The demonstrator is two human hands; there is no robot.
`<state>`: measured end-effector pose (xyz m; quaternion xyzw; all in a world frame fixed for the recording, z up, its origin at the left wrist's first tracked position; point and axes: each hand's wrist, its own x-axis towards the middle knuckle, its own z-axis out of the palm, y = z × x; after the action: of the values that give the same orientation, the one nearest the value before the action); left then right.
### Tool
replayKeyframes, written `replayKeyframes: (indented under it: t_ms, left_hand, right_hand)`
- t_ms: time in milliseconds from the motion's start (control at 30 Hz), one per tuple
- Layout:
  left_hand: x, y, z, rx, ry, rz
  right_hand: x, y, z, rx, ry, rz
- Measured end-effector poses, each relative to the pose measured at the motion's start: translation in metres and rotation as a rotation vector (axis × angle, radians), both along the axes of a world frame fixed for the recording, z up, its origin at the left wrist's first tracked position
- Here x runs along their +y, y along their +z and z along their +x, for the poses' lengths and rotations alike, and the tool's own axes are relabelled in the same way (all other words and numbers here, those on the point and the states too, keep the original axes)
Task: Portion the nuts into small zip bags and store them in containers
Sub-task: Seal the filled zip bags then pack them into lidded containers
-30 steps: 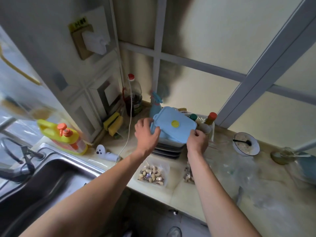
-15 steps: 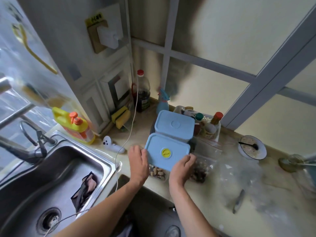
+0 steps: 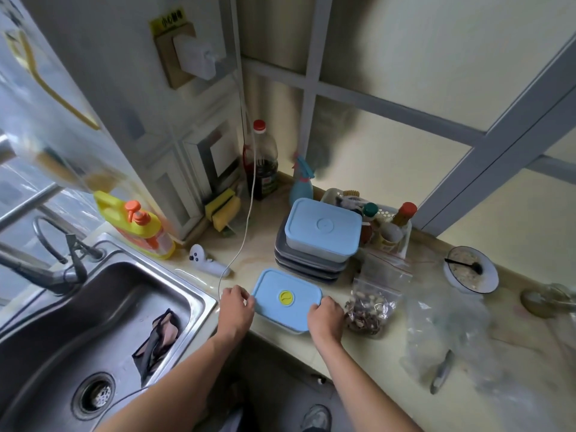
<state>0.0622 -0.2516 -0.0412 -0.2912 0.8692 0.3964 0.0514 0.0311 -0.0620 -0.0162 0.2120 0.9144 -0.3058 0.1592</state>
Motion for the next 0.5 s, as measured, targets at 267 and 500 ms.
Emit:
replayKeyframes:
  t_ms: [267,500]
  left_hand:
    - [0.003,-0.001,-0.008,0.015,-0.03,-0.107]
    - [0.004,-0.004,-0.014,0.034,-0.16,-0.208]
  right_hand:
    - [-0.004,-0.002,-0.009,-0.142,0.164,0.083]
    - [-0.007,-0.002,-0.023,-0.1,0.267,0.286]
